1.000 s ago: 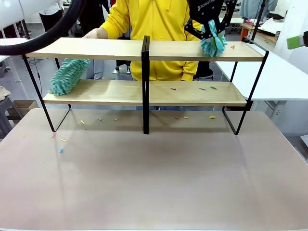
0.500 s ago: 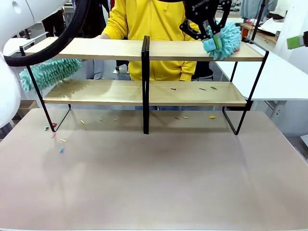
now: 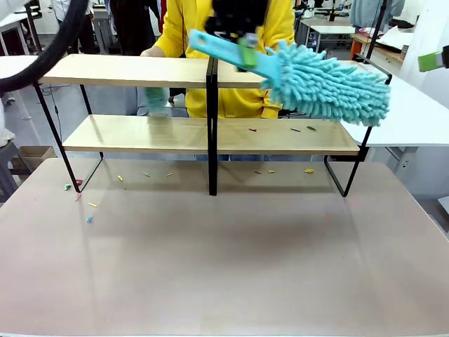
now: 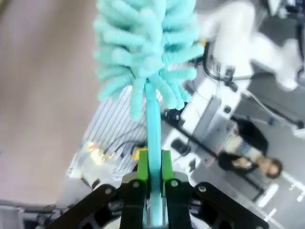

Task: Clean the shelves.
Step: Clean a randomly selected level of the Shelf with the Duster.

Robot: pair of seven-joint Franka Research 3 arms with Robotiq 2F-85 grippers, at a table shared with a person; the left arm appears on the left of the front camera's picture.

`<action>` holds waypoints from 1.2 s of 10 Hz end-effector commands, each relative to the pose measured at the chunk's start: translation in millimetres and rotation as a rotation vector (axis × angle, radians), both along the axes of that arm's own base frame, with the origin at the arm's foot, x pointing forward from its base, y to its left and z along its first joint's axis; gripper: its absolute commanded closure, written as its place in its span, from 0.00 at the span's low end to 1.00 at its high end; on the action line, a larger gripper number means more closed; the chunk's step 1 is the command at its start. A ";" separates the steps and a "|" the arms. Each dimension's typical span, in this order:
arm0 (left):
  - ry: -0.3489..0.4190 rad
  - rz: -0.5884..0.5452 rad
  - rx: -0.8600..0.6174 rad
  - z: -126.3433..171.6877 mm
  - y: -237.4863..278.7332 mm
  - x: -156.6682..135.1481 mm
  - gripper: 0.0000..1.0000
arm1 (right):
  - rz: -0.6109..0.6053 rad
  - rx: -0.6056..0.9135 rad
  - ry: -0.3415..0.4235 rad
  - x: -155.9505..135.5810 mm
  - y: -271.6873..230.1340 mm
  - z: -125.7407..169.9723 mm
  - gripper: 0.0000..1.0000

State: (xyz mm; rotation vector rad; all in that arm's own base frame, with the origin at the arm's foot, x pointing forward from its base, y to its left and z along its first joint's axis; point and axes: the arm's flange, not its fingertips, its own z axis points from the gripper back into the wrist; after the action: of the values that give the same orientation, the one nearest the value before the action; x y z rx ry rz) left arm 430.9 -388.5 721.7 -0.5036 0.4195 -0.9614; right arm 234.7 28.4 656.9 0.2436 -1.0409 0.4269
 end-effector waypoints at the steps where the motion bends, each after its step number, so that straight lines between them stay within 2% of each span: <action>1: -0.013 0.044 -0.059 29.6 -3.0 28.7 0.88 | 0.004 0.006 0.000 0.4 -0.9 0.2 0.00; 4: -0.019 0.101 -0.092 33.0 2.0 36.1 0.88 | 0.004 0.006 0.000 0.4 -0.9 0.2 0.00; 5: -0.039 0.135 -0.110 38.0 19.6 36.4 0.88 | 0.004 0.006 0.000 0.4 -0.9 0.2 0.00; 7: -0.048 0.211 -0.180 53.3 83.8 31.4 0.88 | 0.004 0.006 0.000 0.4 -0.9 0.2 0.00; 9: -0.064 0.283 -0.331 55.8 175.1 2.5 0.88 | 0.004 0.006 0.000 0.4 -0.9 0.2 0.00; 11: -0.069 0.520 -0.476 29.9 254.0 -33.9 0.88 | 0.004 0.006 0.000 0.4 -0.9 0.2 0.00; 12: -0.039 0.653 -0.522 9.9 281.2 -53.3 0.88 | 0.004 0.006 0.000 0.4 -0.9 0.2 0.00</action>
State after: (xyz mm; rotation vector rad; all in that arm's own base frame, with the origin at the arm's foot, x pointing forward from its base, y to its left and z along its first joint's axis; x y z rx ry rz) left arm 489.2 -130.3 860.0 -0.9315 0.0203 -0.5687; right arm 235.0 28.4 656.6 0.2437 -1.0398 0.4267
